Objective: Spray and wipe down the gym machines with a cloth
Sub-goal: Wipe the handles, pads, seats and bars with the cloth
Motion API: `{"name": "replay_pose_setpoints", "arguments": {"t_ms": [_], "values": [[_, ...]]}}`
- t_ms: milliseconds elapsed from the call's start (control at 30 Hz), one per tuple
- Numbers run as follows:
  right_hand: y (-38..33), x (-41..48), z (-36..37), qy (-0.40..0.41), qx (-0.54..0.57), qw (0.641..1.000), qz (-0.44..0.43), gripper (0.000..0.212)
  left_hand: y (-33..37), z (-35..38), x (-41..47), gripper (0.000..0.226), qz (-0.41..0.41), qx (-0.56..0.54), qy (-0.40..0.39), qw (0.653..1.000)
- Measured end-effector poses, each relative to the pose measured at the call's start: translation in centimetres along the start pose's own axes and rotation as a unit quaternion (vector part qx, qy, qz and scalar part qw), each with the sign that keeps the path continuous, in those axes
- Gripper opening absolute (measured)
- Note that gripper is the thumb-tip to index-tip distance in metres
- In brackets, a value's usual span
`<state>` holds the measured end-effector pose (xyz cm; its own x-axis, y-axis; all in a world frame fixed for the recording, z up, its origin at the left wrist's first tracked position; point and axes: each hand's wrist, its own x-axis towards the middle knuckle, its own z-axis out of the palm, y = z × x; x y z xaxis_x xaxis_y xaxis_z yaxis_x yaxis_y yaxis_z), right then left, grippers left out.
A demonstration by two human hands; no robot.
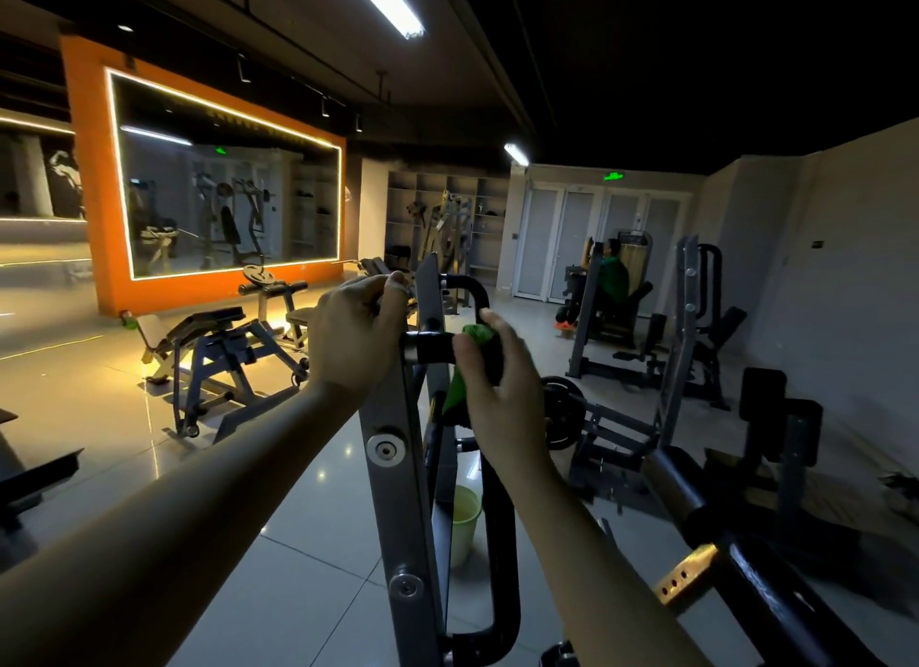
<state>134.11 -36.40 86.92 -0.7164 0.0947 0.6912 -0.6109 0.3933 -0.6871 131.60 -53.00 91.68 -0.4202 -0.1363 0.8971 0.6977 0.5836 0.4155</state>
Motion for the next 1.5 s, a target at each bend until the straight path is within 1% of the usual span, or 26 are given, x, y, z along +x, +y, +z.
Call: {"name": "replay_pose_setpoints", "arguments": {"t_ms": [67,100,133,200,300,333,433,500,600,633,667,733,767,833,867,900,967,1033,1100,1167,1200,1267,1333,1400,1433,1500], "values": [[0.1,0.8,0.2,-0.011,-0.059,0.998,-0.036,0.05,-0.2,0.1,0.1,0.049,0.002,0.004,-0.001,1.0],[0.0,1.3,0.2,-0.013,-0.045,0.999,-0.027,0.043,-0.4,0.1,0.1,0.049,0.001,0.003,-0.001,1.0],[-0.2,1.7,0.1,-0.014,-0.012,1.0,-0.004,0.038,-0.5,0.1,0.2,0.05,0.0,0.003,-0.003,1.0],[-0.8,2.5,-0.3,-0.011,0.048,0.997,0.059,0.039,-0.7,0.0,0.2,0.051,-0.001,0.007,-0.006,1.0],[-1.5,2.9,-0.7,-0.001,0.089,0.982,0.167,0.037,-0.5,-0.1,0.2,0.053,-0.004,0.015,-0.008,1.0],[-1.6,2.8,-0.7,0.013,0.101,0.977,0.186,0.037,-0.3,-0.2,0.2,0.053,-0.001,0.017,-0.006,1.0],[-1.8,1.6,-1.0,0.103,0.12,0.961,0.225,0.033,0.4,-0.3,0.0,0.049,0.013,0.021,-0.011,1.0],[-1.3,0.1,-1.5,0.159,0.09,0.962,0.203,0.026,0.7,-0.4,-0.4,0.045,0.006,0.022,-0.023,0.999],[-0.5,-1.0,-1.8,0.201,0.062,0.973,0.097,0.023,0.9,0.0,-1.0,0.035,-0.015,0.044,-0.014,0.999],[-0.6,-0.8,-1.7,0.196,0.073,0.975,0.075,0.024,0.8,0.1,-1.2,0.03,-0.018,0.05,-0.007,0.999],[-0.7,-0.3,-1.4,0.168,0.082,0.98,0.069,0.026,0.7,0.3,-1.5,0.028,-0.016,0.053,-0.001,0.998],[-1.0,0.8,-0.4,0.074,0.077,0.991,0.08,0.032,0.5,0.4,-1.9,0.027,-0.002,0.053,0.005,0.999],[-1.0,1.2,0.1,0.038,0.041,0.996,0.075,0.034,0.5,0.4,-2.1,0.026,0.007,0.053,0.004,0.999],[-0.9,1.7,0.6,0.025,-0.037,0.998,0.049,0.038,0.4,0.3,-2.3,0.026,0.026,0.057,0.001,0.998],[-1.0,1.8,0.6,0.028,-0.041,0.997,0.052,0.042,0.4,0.3,-2.3,0.027,0.031,0.061,0.0,0.998],[-1.1,2.1,0.4,0.024,-0.024,0.997,0.073,0.044,0.3,0.2,-2.3,0.027,0.034,0.068,0.0,0.997],[-1.8,3.1,-0.3,-0.007,0.019,0.988,0.152,0.043,0.3,0.2,-2.3,0.027,0.034,0.087,-0.003,0.996],[-2.6,3.8,-1.1,-0.045,0.078,0.964,0.25,0.034,0.4,0.0,-2.4,0.028,0.029,0.105,-0.012,0.994],[-2.9,3.7,-1.4,-0.049,0.119,0.946,0.297,0.03,0.6,-0.3,-2.5,0.033,0.018,0.114,-0.027,0.993],[-2.7,3.2,-1.1,-0.004,0.101,0.956,0.276,0.035,0.9,-0.8,-2.9,0.038,0.001,0.117,-0.043,0.992],[-2.5,2.6,-0.9,0.028,0.083,0.966,0.245,0.038,1.0,-1.2,-3.2,0.042,-0.003,0.117,-0.052,0.992],[-2.0,1.0,-0.3,0.079,0.057,0.981,0.169,0.039,1.5,-2.0,-4.5,0.059,0.001,0.123,-0.07,0.99],[-1.1,-0.9,-0.3,0.106,0.022,0.989,0.097,0.034,2.3,-3.0,-6.3,0.076,0.013,0.156,-0.081,0.984],[-0.1,-2.5,-1.4,0.116,-0.039,0.991,0.048,0.031,2.9,-3.9,-8.4,0.084,0.045,0.201,-0.086,0.975],[0.2,-2.9,-2.2,0.118,-0.079,0.989,0.028,0.033,3.3,-4.1,-9.4,0.082,0.066,0.211,-0.094,0.971],[0.3,-3.2,-4.2,0.115,-0.143,0.983,0.01,0.041,3.8,-4.0,-11.2,0.065,0.099,0.198,-0.125,0.967]]}}
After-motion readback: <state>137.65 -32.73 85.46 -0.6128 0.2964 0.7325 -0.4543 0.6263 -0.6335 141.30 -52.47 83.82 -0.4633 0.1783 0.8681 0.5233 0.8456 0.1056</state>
